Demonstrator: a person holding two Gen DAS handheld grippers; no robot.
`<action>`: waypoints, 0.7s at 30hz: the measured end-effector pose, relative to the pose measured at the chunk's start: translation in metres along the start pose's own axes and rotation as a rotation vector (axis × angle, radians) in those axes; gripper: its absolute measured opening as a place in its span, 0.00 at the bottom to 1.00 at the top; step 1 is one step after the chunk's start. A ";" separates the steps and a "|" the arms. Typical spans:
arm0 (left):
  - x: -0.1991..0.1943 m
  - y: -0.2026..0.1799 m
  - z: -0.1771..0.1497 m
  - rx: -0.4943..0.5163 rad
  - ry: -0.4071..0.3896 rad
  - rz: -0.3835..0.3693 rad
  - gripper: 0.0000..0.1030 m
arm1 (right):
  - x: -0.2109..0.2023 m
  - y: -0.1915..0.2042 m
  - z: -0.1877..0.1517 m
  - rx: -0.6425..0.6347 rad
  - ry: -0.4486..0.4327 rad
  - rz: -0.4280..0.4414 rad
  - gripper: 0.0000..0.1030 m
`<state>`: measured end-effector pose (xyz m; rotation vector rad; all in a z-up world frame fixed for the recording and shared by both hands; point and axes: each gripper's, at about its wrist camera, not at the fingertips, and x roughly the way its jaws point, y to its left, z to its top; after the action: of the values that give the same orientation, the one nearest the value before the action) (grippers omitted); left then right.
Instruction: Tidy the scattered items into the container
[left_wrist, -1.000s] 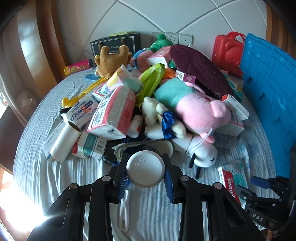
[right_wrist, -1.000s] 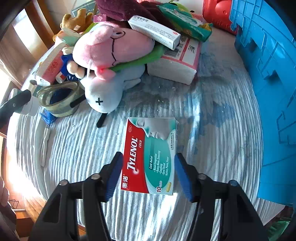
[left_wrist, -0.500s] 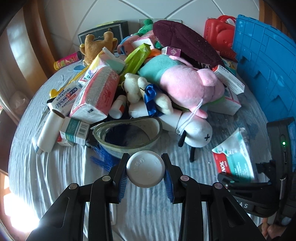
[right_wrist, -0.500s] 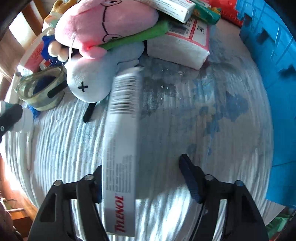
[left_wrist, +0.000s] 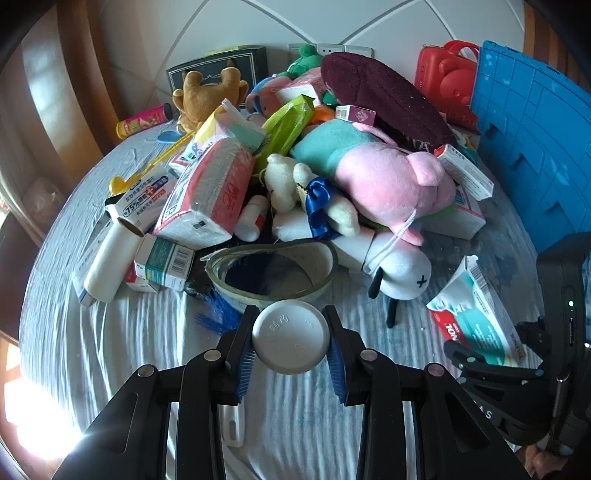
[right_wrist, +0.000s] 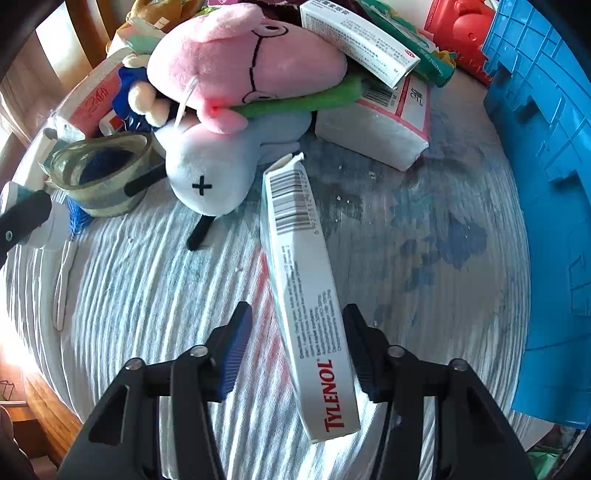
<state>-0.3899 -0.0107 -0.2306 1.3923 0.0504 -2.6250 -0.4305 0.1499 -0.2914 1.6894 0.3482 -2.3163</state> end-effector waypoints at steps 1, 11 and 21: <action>0.000 0.001 0.000 -0.001 0.001 0.000 0.33 | 0.000 0.001 -0.003 -0.001 0.001 0.005 0.20; 0.002 -0.013 -0.004 0.022 0.008 -0.024 0.33 | -0.005 -0.001 -0.021 -0.017 0.006 0.019 0.20; -0.002 -0.021 -0.007 0.043 0.004 -0.027 0.33 | -0.032 -0.013 -0.033 0.006 -0.058 0.057 0.19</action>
<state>-0.3867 0.0107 -0.2334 1.4199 0.0128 -2.6610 -0.3964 0.1750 -0.2698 1.6104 0.2787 -2.3219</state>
